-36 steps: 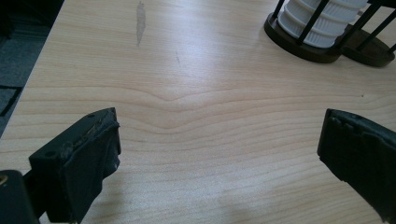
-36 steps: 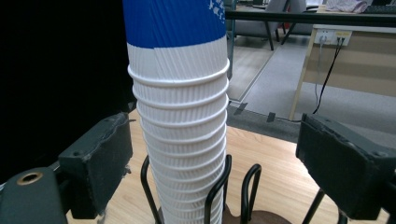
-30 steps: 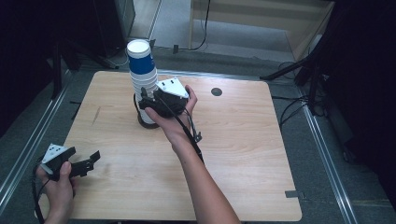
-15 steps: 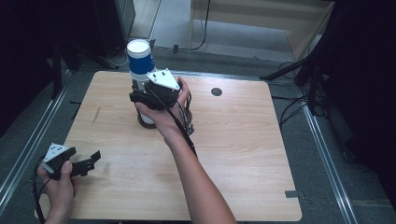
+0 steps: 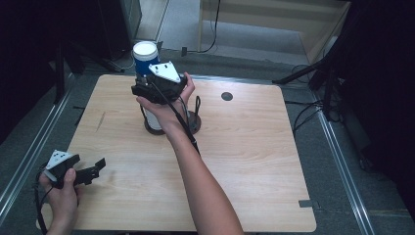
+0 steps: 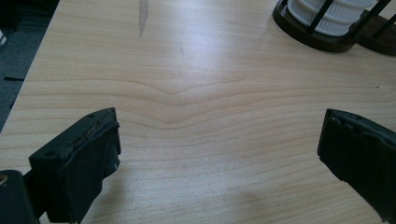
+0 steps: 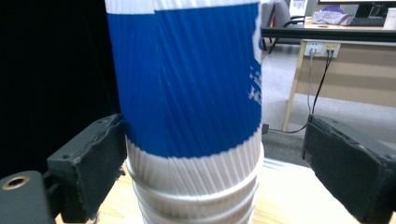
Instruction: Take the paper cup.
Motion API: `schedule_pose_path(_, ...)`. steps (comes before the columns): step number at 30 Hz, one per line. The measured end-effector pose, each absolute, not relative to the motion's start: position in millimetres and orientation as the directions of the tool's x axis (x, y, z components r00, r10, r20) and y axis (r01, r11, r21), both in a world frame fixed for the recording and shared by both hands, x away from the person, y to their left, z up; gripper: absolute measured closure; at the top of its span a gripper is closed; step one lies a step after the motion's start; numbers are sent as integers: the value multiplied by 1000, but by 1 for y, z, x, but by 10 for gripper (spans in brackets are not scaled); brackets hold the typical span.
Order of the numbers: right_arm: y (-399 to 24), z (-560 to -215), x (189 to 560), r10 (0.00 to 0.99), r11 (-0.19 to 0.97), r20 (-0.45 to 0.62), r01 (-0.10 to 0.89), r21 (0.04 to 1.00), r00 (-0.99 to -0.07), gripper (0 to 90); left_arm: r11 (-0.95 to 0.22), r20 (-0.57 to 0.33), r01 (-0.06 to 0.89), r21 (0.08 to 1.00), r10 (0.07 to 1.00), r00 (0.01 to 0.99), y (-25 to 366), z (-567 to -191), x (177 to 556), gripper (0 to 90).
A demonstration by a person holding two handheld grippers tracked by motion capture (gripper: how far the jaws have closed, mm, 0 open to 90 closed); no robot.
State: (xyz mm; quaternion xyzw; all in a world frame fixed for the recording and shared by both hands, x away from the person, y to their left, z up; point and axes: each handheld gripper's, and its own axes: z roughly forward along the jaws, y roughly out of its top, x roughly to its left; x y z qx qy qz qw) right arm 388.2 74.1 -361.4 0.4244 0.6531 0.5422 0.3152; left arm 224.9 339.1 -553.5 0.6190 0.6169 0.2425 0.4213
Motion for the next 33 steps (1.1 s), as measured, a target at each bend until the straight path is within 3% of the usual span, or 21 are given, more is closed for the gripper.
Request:
schedule_pose_path(12, 92, -358, 398, 891, 68, 33, 205, 976, -453, 70, 116, -222, 561, 820, 967, 123, 339, -554, 225, 2)
schedule_pose_path(18, 98, -360, 401, 902, 62, 32, 202, 977, -431, 173, 110, -215, 561, 820, 969, 124, 338, -554, 225, 2)
schedule_pose_path(33, 96, -360, 401, 903, 68, 21, 190, 979, -429, 185, 113, -219, 562, 820, 968, 124, 338, -554, 226, 2)
